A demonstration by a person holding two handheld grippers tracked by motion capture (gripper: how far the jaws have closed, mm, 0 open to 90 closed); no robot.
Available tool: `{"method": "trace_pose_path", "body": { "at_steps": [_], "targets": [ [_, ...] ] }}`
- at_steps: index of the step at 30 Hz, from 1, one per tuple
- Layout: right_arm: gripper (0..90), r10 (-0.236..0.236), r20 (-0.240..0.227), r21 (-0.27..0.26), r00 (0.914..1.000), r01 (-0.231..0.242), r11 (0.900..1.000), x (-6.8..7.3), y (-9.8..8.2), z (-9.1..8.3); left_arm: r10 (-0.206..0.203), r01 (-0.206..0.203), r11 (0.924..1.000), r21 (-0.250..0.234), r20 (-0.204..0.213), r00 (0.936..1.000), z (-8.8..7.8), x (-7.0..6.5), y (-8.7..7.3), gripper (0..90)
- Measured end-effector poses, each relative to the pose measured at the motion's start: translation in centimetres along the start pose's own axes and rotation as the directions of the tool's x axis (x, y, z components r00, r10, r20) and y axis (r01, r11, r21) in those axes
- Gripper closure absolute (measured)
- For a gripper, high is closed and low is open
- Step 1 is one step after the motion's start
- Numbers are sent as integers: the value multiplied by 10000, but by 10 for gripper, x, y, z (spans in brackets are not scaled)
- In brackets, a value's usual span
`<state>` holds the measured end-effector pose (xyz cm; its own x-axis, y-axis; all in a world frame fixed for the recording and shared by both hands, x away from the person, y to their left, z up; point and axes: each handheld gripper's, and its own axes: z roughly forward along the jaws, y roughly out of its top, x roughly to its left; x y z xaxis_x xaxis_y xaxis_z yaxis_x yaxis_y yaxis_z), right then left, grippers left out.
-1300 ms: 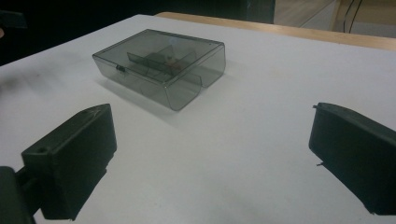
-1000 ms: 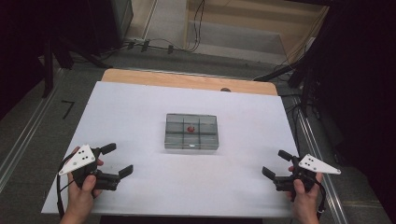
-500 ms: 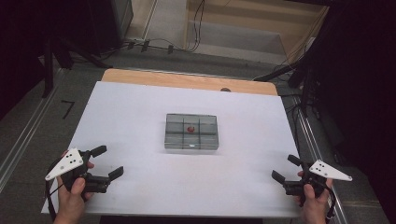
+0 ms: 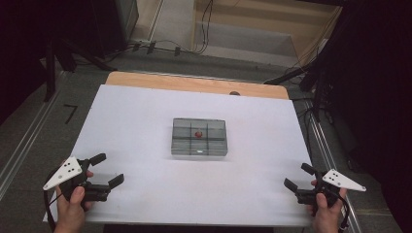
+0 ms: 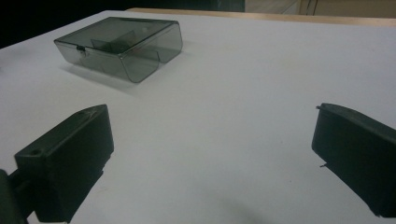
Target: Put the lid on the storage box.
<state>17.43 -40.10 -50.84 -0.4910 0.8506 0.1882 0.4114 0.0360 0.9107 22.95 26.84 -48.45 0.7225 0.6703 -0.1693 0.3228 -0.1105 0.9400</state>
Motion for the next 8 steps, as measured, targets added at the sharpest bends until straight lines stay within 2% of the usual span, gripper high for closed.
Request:
{"method": "trace_pose_path", "body": {
  "at_steps": [6,8],
  "targets": [
    [0,-31,-13,47,10000,31,10000,2,-1,3,11,-11,10000,9,-26,10000,1,-1,0,0],
    [0,-59,-25,55,10000,59,10000,3,0,3,36,-35,10000,66,-202,9998,2,-1,0,0]
  ]
}}
